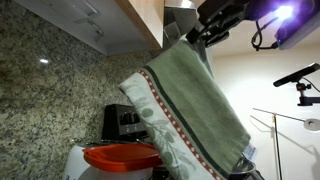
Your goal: Put the green towel on the orange lid
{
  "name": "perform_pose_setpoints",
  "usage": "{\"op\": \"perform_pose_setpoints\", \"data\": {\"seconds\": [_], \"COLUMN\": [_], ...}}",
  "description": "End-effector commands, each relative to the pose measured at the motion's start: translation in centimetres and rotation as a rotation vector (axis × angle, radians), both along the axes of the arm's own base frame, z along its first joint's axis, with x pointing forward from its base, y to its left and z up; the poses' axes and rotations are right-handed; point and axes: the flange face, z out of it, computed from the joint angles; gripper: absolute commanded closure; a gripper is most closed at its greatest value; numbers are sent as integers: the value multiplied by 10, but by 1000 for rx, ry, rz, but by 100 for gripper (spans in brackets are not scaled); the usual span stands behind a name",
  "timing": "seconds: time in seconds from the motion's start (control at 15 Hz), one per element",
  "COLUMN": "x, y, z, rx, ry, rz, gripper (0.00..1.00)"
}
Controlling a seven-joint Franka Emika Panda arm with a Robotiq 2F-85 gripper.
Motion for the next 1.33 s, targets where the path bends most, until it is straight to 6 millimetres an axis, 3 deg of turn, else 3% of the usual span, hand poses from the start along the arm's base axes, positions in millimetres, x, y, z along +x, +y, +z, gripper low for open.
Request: {"op": "perform_pose_setpoints", "data": {"seconds": [0.0, 0.27, 0.33, 0.53, 0.73, 0.87, 1.27], "x": [-1, 0, 0, 0, 7, 7, 3], "y": [1, 1, 1, 9, 0, -7, -6], "z": [2, -3, -3, -17, -24, -2, 5], "rx": [1, -3, -3, -16, -44, -85, -163], "ry": [-4, 8, 9, 58, 11, -24, -91], "rz": [4, 2, 2, 24, -13, -54, -173], "gripper": [89, 89, 97, 97, 97, 97, 97]}}
